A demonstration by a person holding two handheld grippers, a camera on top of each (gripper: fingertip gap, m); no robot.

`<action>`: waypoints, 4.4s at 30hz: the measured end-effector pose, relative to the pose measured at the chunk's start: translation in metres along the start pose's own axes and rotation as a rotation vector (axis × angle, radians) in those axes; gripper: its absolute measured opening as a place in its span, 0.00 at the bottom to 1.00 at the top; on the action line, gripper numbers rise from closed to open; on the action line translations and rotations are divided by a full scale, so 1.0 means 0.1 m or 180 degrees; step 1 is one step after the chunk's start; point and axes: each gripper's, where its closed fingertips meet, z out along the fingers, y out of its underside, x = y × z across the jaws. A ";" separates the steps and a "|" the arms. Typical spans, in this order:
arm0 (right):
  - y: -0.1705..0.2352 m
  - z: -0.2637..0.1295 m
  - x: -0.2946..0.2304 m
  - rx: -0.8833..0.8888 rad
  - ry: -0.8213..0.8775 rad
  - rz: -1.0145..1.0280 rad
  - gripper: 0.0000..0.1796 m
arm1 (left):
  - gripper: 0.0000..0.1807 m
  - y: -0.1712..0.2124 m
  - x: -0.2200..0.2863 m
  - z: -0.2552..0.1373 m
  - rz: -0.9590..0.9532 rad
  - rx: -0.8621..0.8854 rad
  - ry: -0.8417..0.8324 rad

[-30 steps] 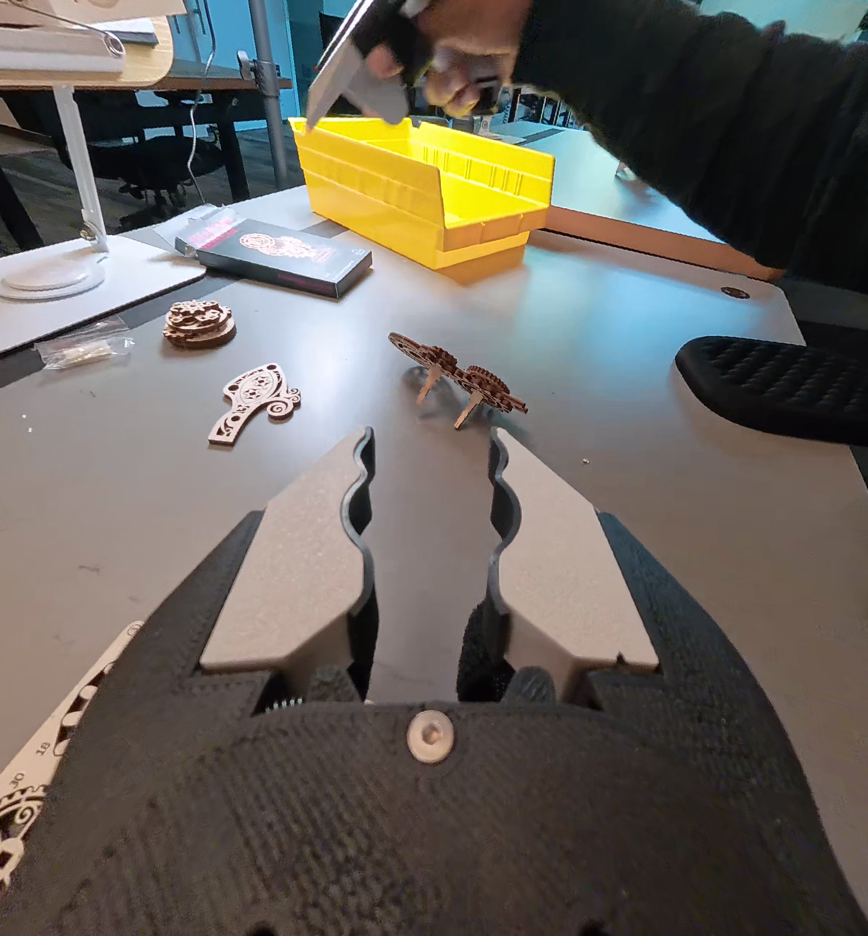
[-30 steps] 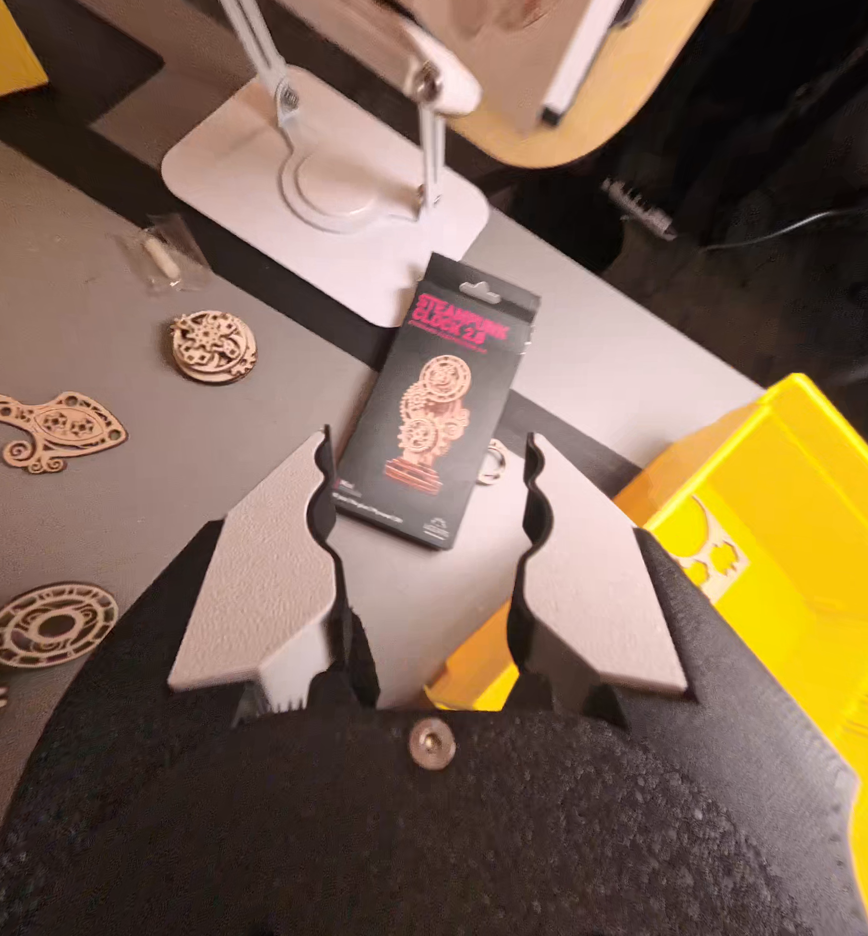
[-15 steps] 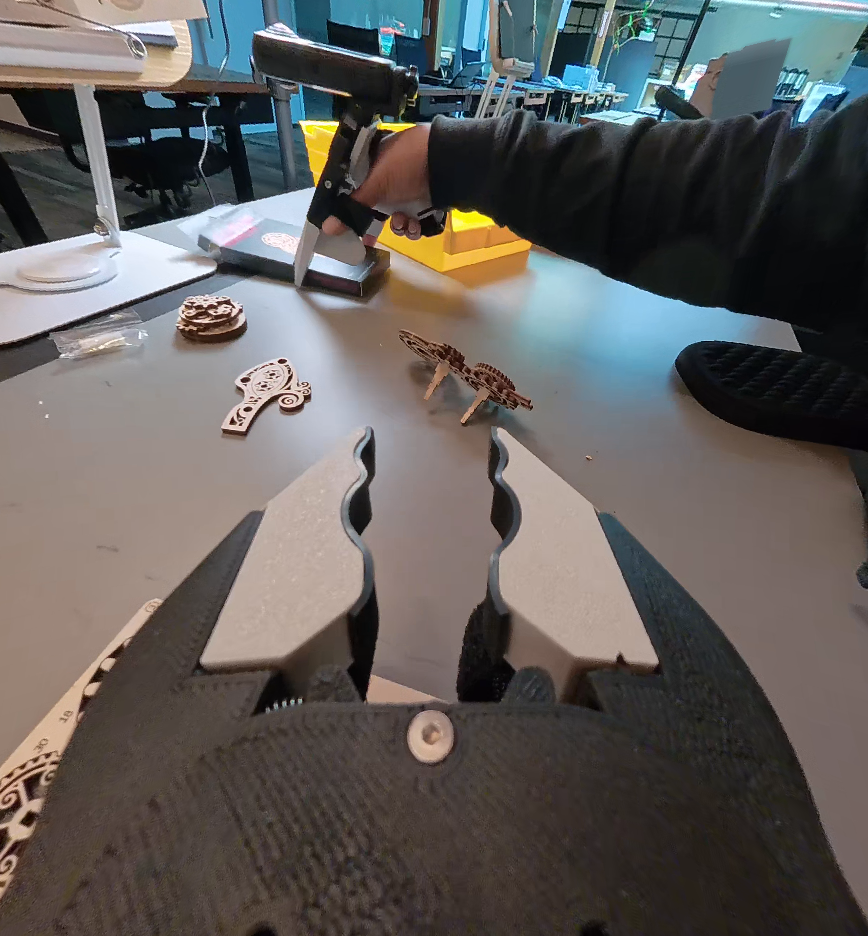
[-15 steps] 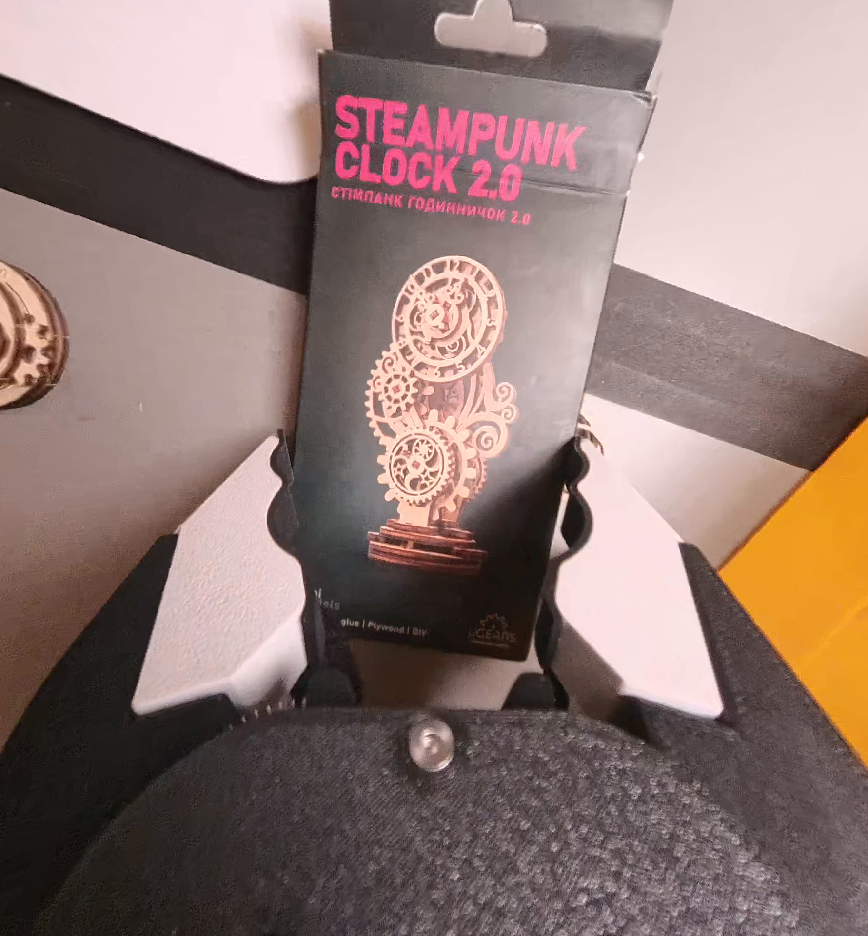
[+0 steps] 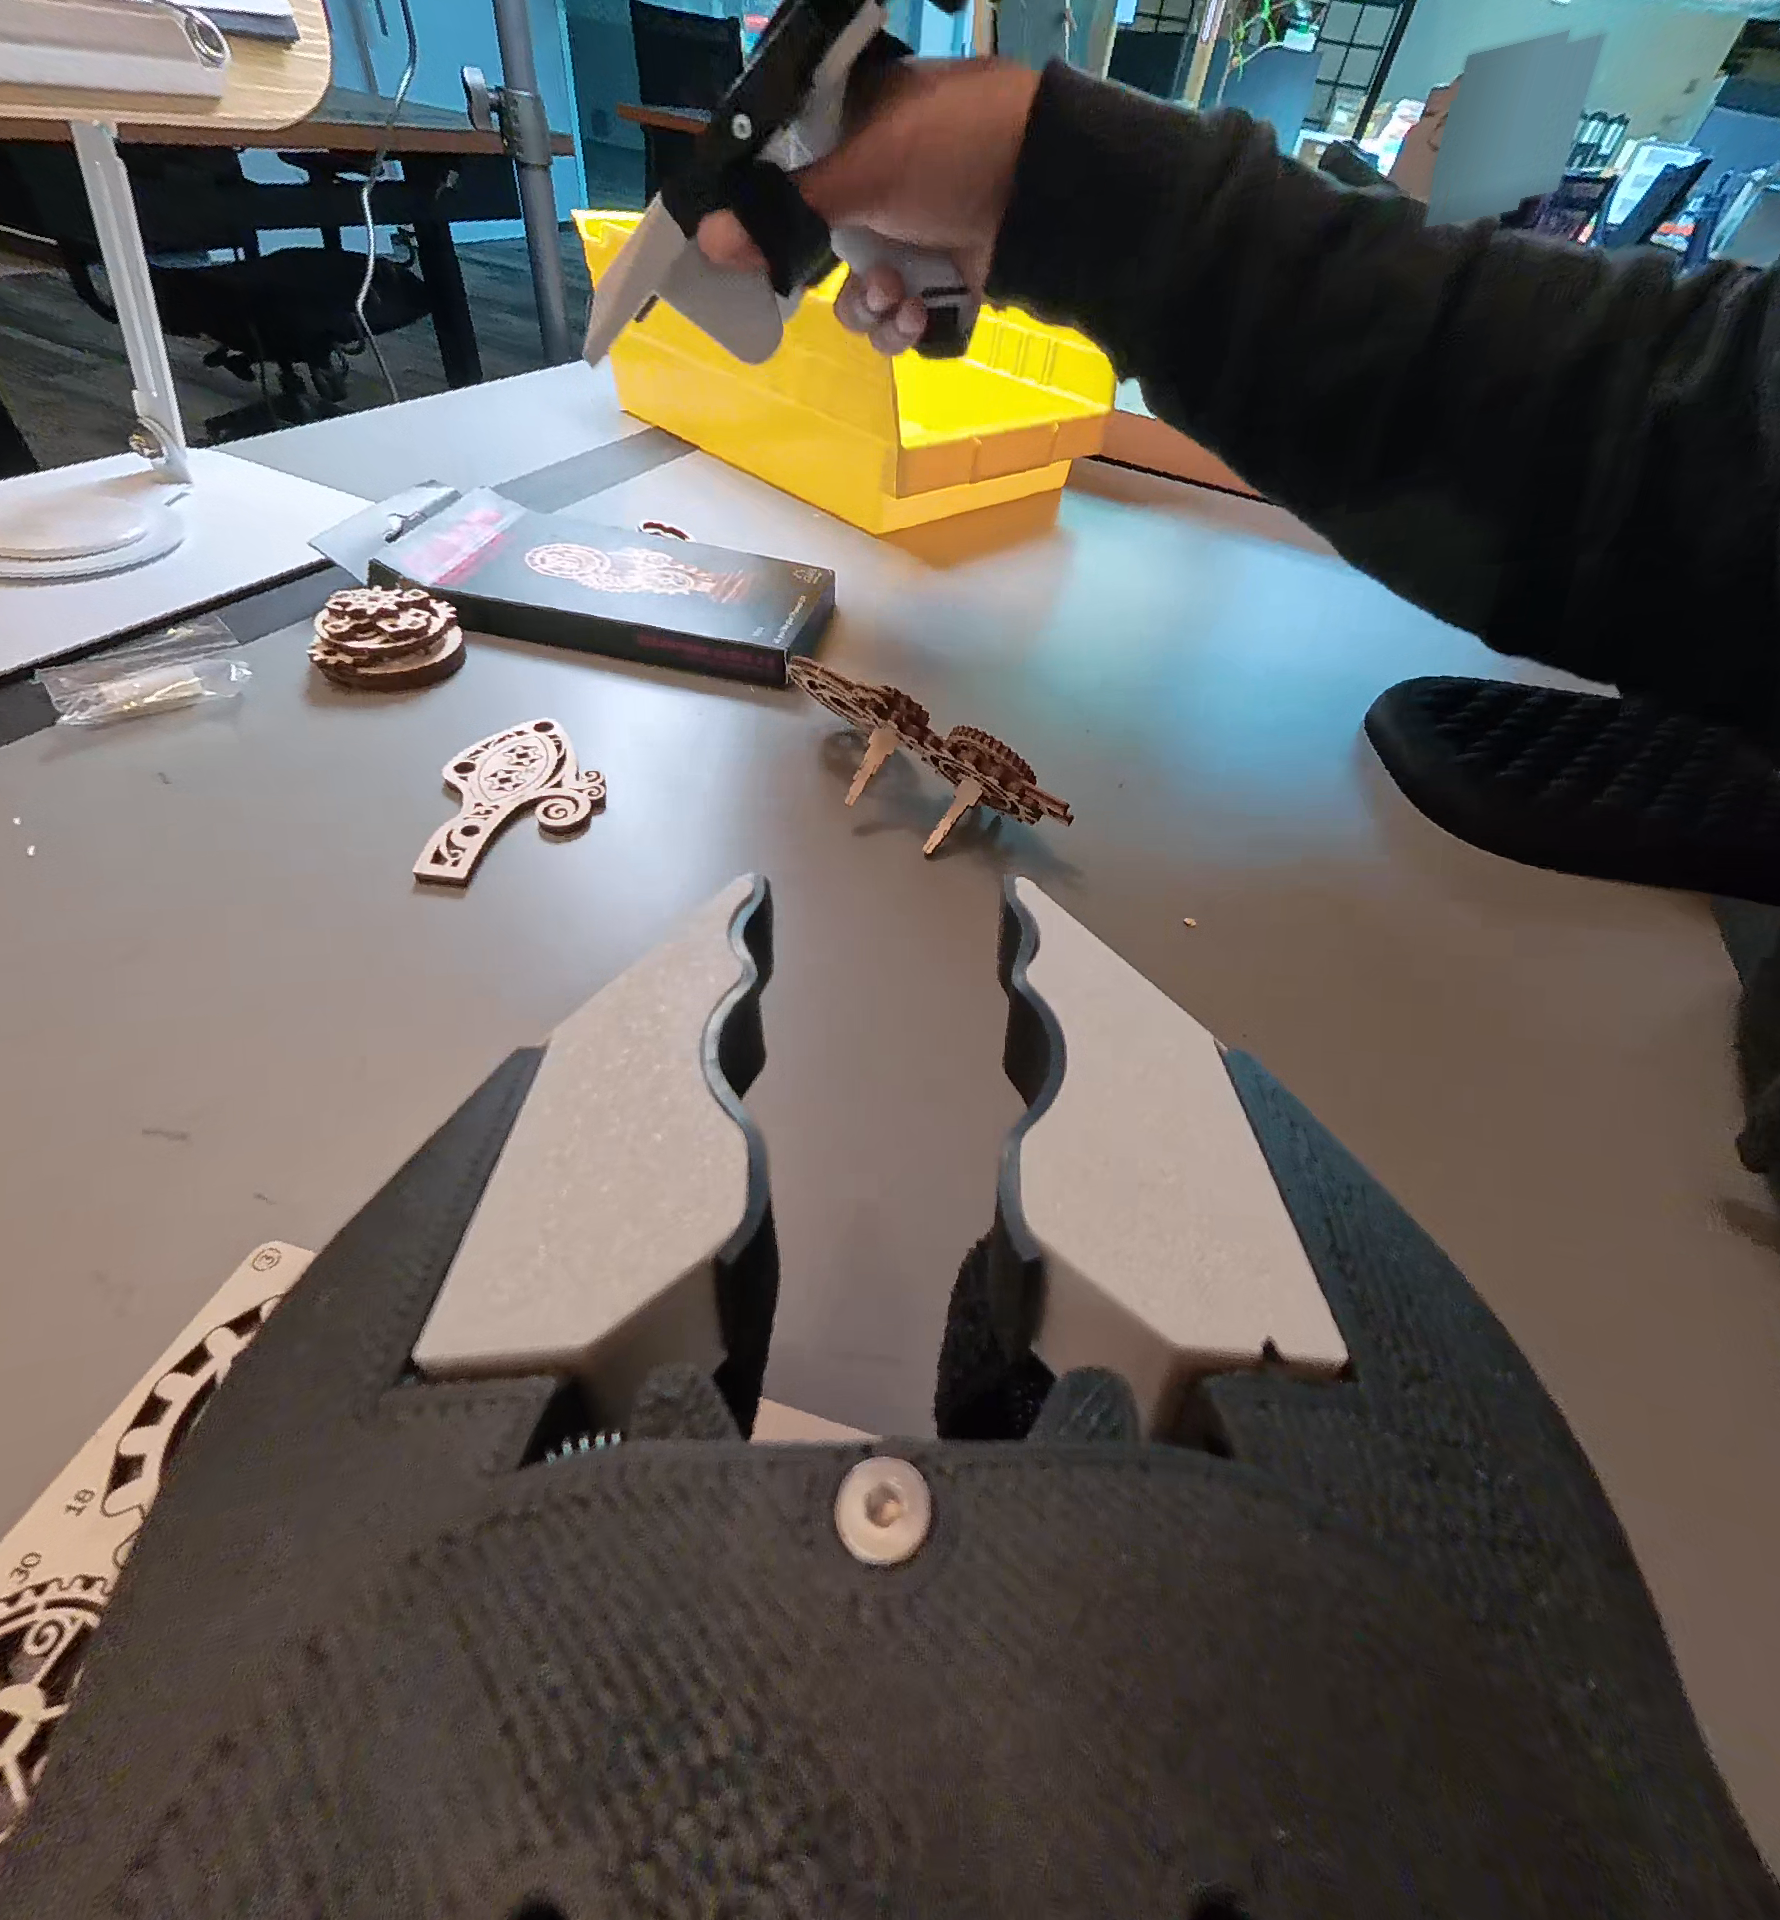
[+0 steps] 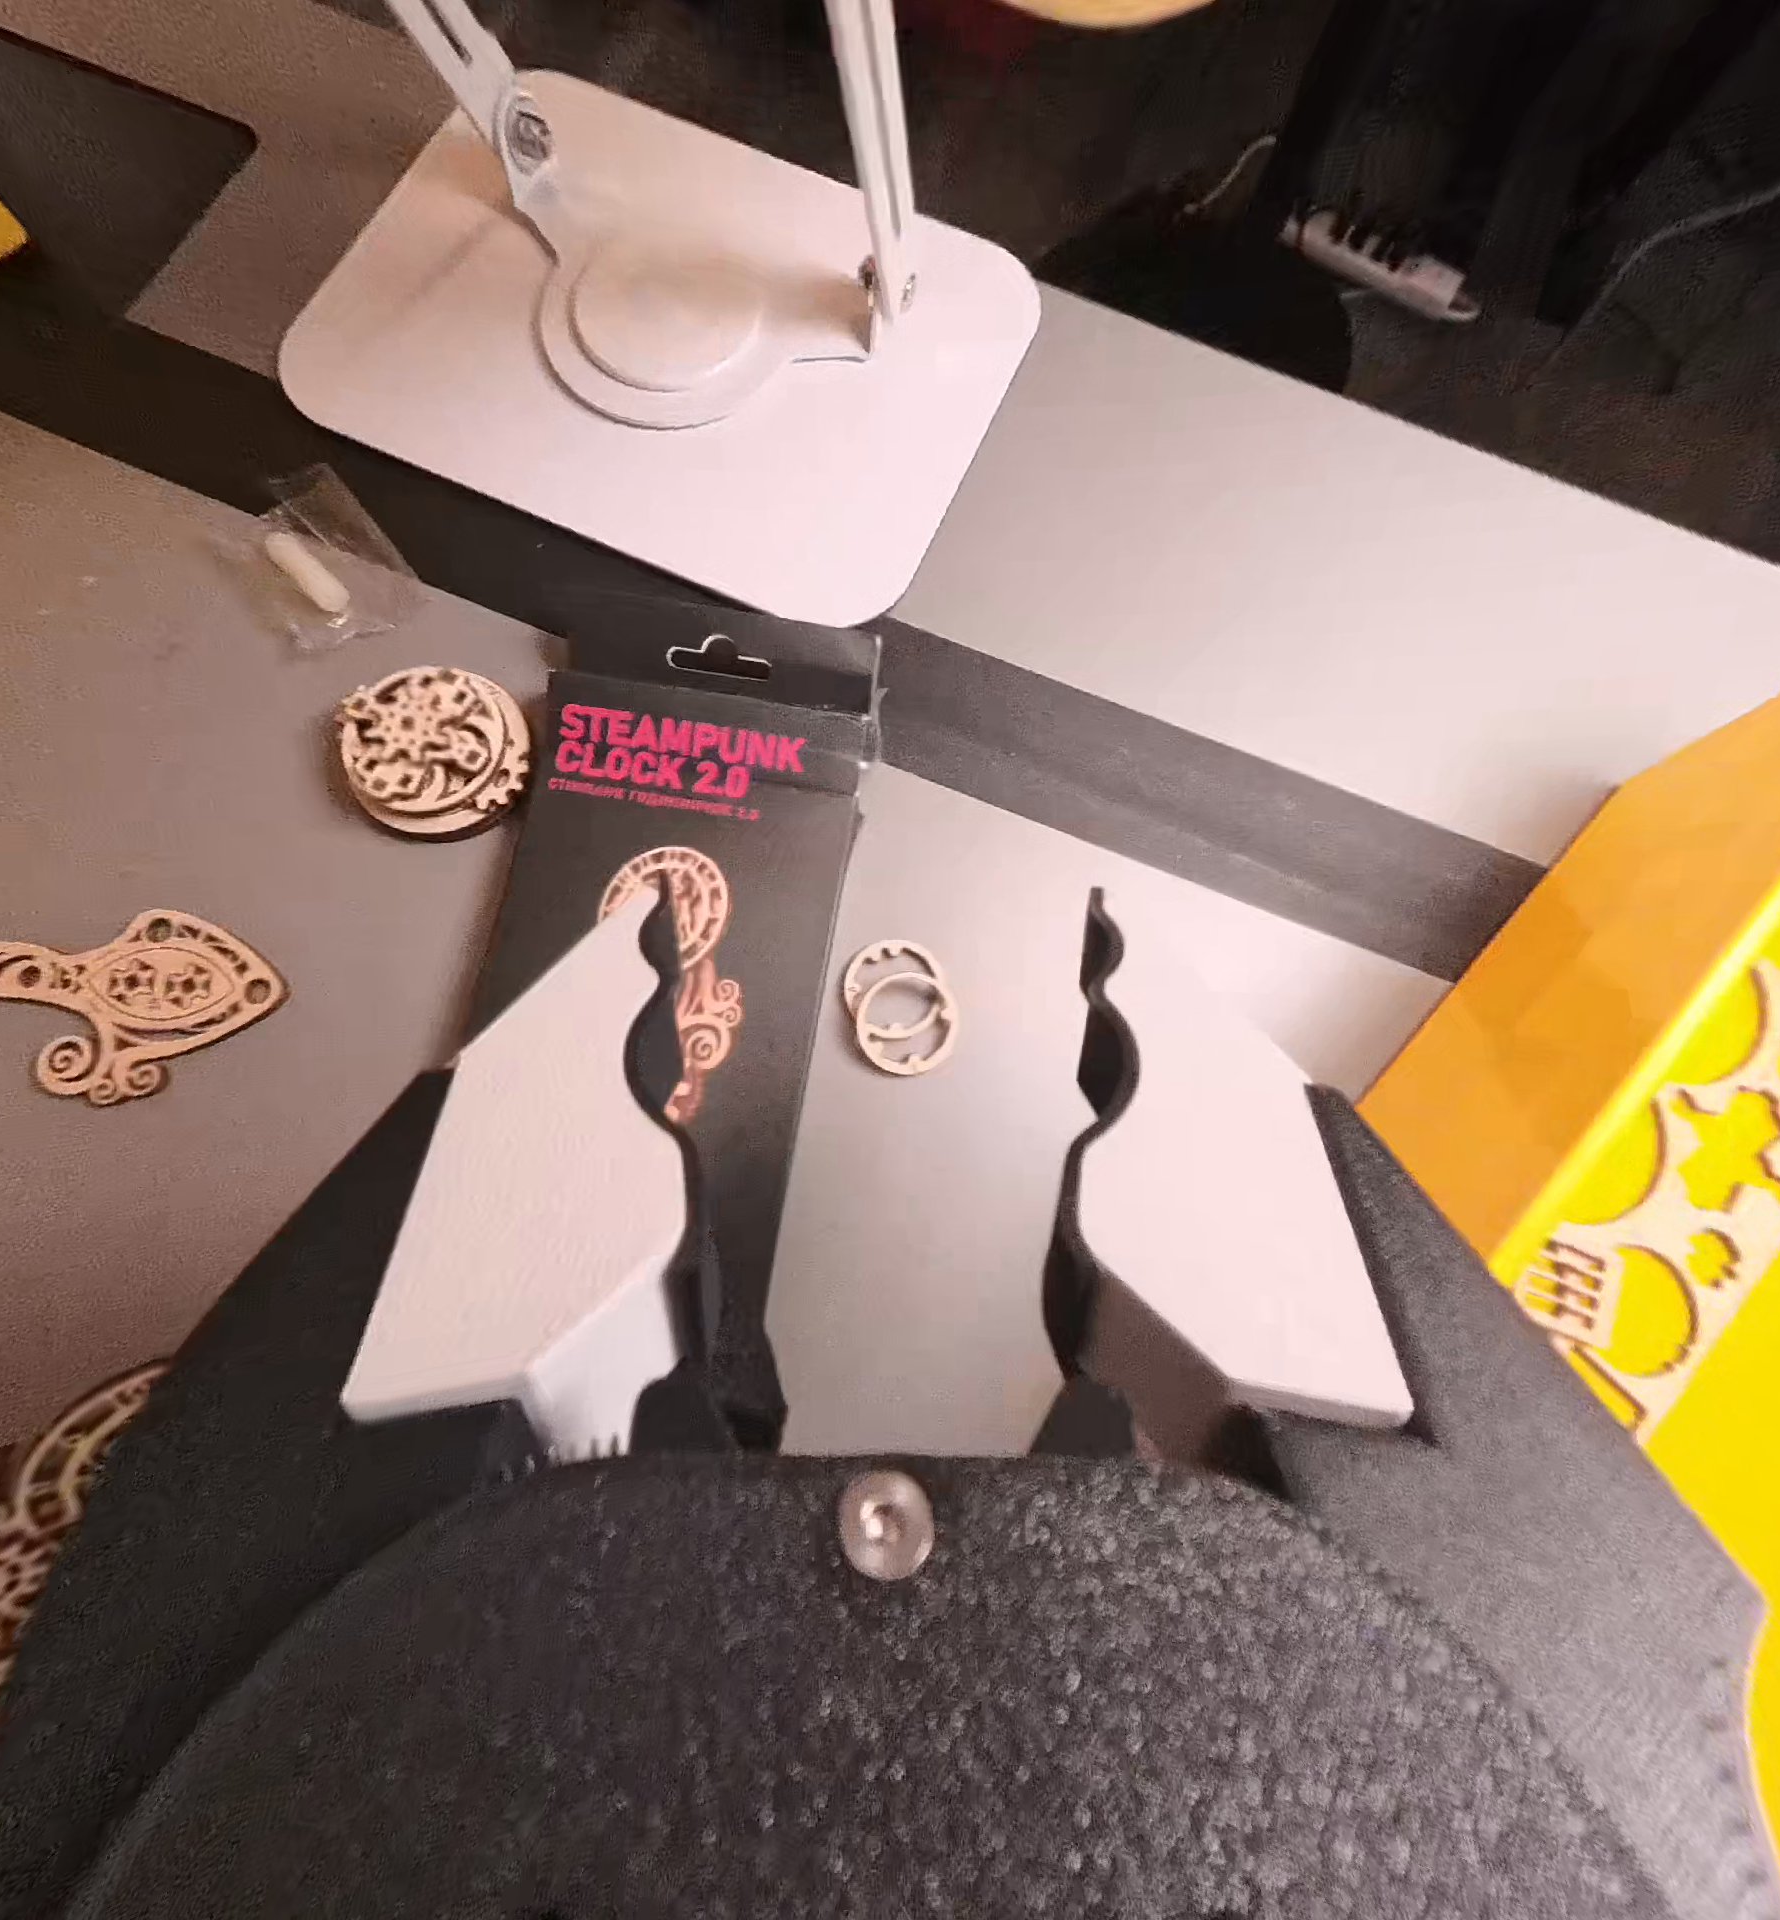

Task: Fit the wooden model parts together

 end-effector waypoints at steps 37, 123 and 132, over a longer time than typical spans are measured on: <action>0.41 0.20 0.01 -0.0423 0.0097 -0.0002 0.03 | 0.21 -0.01 0.04 -0.04 0.0006 0.0011 0.0084; 1.00 -0.86 -1.19 0.1783 -0.0645 -0.0305 0.25 | 0.22 0.07 -0.07 -0.08 0.0066 0.0036 -0.0618; 0.98 -0.94 -1.41 0.1934 -0.0938 -0.0526 0.22 | 0.22 0.01 -0.06 -0.14 0.0134 0.0122 -0.0670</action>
